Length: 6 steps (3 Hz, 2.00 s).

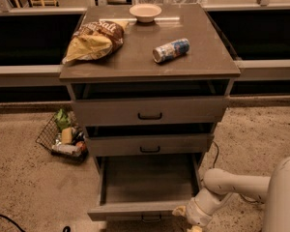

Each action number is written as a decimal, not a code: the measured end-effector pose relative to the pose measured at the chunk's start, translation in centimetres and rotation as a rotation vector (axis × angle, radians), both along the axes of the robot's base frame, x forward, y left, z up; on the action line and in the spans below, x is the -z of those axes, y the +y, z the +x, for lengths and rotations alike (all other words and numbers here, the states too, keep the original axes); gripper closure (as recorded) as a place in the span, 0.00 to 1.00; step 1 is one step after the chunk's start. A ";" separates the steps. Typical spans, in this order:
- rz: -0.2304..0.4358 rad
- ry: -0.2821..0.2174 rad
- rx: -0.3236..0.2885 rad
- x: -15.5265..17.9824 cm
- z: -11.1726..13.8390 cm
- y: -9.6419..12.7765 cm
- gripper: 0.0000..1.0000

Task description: Close bottom drawer

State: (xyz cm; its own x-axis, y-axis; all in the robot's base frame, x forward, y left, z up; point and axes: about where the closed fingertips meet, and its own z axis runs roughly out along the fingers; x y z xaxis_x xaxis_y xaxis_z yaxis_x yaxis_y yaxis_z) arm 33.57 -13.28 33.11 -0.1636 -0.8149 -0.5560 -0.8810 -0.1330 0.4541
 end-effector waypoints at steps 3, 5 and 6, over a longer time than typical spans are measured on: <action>0.009 0.005 -0.061 10.5 1.8 -0.8 0.64; -0.007 -0.043 -0.052 15.0 4.0 -0.9 1.00; -0.007 -0.043 -0.052 15.0 4.0 -0.9 1.00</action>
Offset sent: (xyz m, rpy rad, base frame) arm 0.0261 -0.0109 -0.1201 0.0559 0.0185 0.0735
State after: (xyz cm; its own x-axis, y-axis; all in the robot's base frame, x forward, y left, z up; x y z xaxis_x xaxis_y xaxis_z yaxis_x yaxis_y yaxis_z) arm 37.55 -14.17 18.15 -0.0970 -0.8257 -0.5557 -0.8916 -0.1760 0.4172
